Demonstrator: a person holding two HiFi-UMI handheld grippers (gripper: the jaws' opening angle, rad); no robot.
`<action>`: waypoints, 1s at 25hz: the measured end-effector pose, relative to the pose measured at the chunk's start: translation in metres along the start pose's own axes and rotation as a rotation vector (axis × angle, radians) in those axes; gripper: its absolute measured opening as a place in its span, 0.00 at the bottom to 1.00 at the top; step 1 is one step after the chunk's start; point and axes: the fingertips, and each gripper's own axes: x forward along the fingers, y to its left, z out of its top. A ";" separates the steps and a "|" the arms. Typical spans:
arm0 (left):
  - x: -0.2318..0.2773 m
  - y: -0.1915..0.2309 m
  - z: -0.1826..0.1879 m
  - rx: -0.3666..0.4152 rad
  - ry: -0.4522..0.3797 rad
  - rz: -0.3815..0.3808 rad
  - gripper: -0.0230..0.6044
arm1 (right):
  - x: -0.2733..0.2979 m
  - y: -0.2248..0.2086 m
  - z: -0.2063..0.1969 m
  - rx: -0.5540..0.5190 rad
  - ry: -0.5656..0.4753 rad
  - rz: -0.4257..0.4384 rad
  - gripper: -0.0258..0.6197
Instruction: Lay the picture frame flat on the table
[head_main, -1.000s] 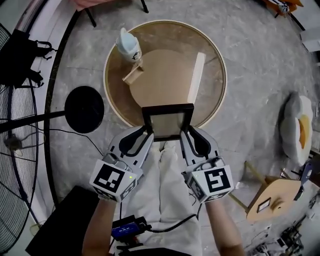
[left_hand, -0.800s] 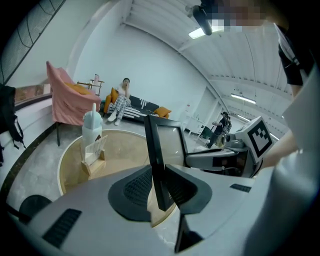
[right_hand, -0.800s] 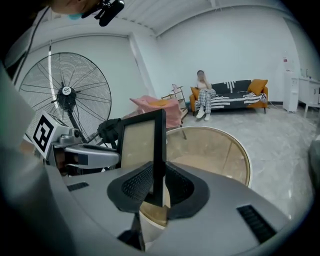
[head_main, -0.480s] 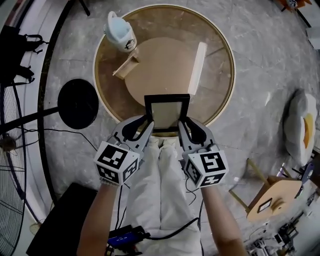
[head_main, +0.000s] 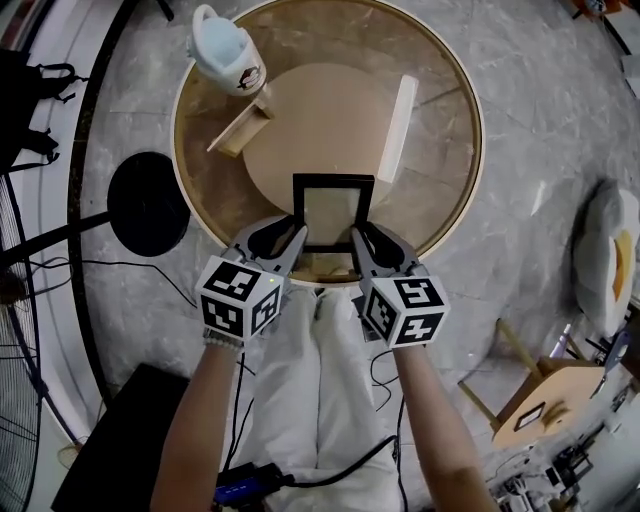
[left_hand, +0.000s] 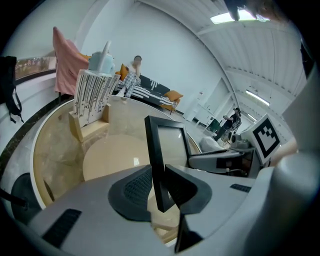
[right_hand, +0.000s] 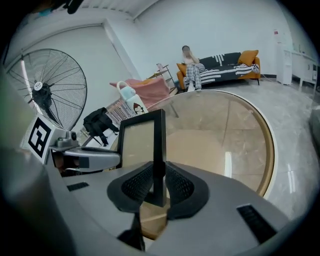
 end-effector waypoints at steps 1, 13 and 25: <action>0.004 0.002 -0.002 -0.003 0.006 0.005 0.19 | 0.004 -0.003 -0.002 0.003 0.006 -0.002 0.18; 0.036 0.024 -0.009 -0.097 -0.003 0.068 0.18 | 0.033 -0.022 -0.007 0.090 0.031 -0.009 0.18; 0.010 0.021 0.020 0.077 -0.054 0.158 0.12 | 0.016 -0.016 0.026 -0.062 -0.061 -0.084 0.14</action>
